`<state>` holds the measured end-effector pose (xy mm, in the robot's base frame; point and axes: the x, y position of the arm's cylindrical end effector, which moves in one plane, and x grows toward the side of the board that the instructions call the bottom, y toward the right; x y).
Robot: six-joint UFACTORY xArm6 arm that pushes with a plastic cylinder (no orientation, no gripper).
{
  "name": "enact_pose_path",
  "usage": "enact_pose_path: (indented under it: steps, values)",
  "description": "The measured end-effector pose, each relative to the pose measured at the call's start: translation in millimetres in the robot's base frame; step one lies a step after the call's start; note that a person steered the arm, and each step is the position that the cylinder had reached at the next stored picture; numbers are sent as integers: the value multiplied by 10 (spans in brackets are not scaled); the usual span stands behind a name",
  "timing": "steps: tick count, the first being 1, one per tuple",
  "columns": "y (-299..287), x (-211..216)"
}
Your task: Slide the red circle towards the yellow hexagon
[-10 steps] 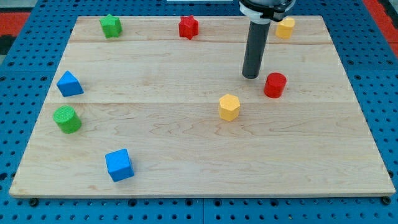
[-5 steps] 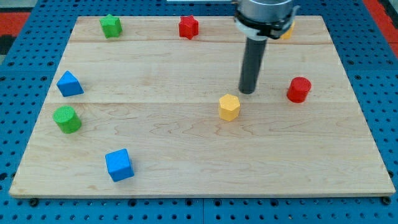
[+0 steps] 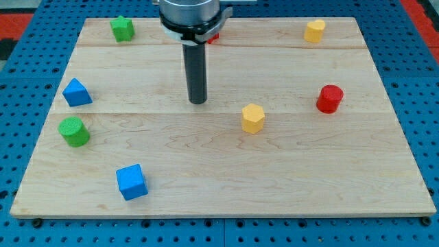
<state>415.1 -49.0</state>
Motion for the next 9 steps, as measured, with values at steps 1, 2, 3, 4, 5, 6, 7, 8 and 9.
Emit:
enact_pose_path:
  steps: [1,2,3,4,5,6,7,8,9]
  values:
    - [-200,0]
    - [-367,0]
    - [-508,0]
    - [-547,-4]
    - [-541,-109]
    - [-326,-326]
    - [656,-463]
    - [1811,-471]
    - [2446,-484]
